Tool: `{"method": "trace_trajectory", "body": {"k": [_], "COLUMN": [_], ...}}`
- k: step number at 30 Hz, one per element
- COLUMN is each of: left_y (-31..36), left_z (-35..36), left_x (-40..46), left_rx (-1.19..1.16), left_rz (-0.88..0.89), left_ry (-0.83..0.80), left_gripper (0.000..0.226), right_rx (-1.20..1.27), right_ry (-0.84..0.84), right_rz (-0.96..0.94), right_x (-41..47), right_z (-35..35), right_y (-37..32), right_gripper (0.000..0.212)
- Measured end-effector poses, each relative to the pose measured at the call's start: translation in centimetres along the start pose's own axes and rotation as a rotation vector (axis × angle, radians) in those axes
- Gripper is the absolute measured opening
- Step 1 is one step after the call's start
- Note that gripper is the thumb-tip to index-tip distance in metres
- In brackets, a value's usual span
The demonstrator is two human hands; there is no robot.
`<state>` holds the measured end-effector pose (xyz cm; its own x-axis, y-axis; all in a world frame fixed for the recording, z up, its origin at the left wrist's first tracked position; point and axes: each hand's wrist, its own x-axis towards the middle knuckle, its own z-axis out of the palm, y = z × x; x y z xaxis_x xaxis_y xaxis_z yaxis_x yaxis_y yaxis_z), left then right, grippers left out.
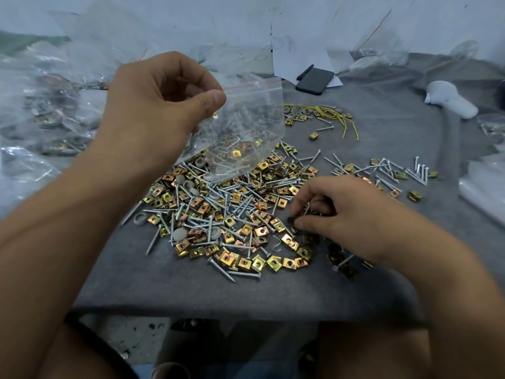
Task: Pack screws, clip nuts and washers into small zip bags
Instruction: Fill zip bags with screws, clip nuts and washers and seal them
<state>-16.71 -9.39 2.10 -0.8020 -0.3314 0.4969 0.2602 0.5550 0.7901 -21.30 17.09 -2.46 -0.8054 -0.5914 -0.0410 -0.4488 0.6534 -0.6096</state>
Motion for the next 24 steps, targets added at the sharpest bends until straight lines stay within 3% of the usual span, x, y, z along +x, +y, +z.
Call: {"method": "trace_trajectory", "body": {"k": [5,7,9,11,13,16,18,19,21,22,24], "left_y": [0.0,0.0,0.0,0.0,0.0,0.0,0.0,0.0,-0.1,-0.1,-0.1], "left_z": [-0.2,-0.2,-0.1,-0.1,0.0,0.0,0.0,0.0,0.0,0.0,0.1], "left_x": [0.0,0.0,0.1,0.1,0.1,0.1,0.1,0.1,0.0,0.0,0.0], "left_rx": [-0.013,-0.017,-0.02,-0.024,-0.024,-0.039,-0.053,-0.057,-0.062,-0.064,-0.06], "left_rz": [0.003,0.001,-0.002,-0.001,0.001,-0.005,-0.015,-0.02,-0.025,-0.026,-0.028], "left_ry": [0.001,-0.001,-0.005,-0.009,-0.015,-0.01,-0.003,-0.002,-0.003,-0.002,0.0], "left_gripper": [0.01,0.01,0.011,0.012,0.011,0.009,0.007,0.007,0.007,0.007,0.006], "right_rx": [0.336,0.713,1.277,1.607,1.71,1.773,1.628,1.402,0.695,0.372,0.011], "right_ry": [0.168,0.261,0.175,0.045,-0.036,0.03,0.15,0.217,0.297,0.279,0.167], "right_rz": [-0.09,-0.036,0.042,0.074,0.093,0.211,0.273,0.255,0.101,0.007,-0.066], "right_x": [-0.5,-0.5,-0.5,-0.6,-0.6,0.1,0.3,0.3,-0.2,-0.4,-0.6], "right_z": [-1.1,-1.9,-2.7,-3.1,-2.7,-1.4,-1.0,-0.8,-0.8,-0.8,-1.0], "right_y": [0.5,0.4,0.1,0.0,0.0,-0.1,-0.4,-0.5,-0.5,-0.7,-1.0], "right_gripper": [0.006,0.012,0.016,0.005,0.005,0.027,0.035,0.036,0.036,0.029,0.017]}}
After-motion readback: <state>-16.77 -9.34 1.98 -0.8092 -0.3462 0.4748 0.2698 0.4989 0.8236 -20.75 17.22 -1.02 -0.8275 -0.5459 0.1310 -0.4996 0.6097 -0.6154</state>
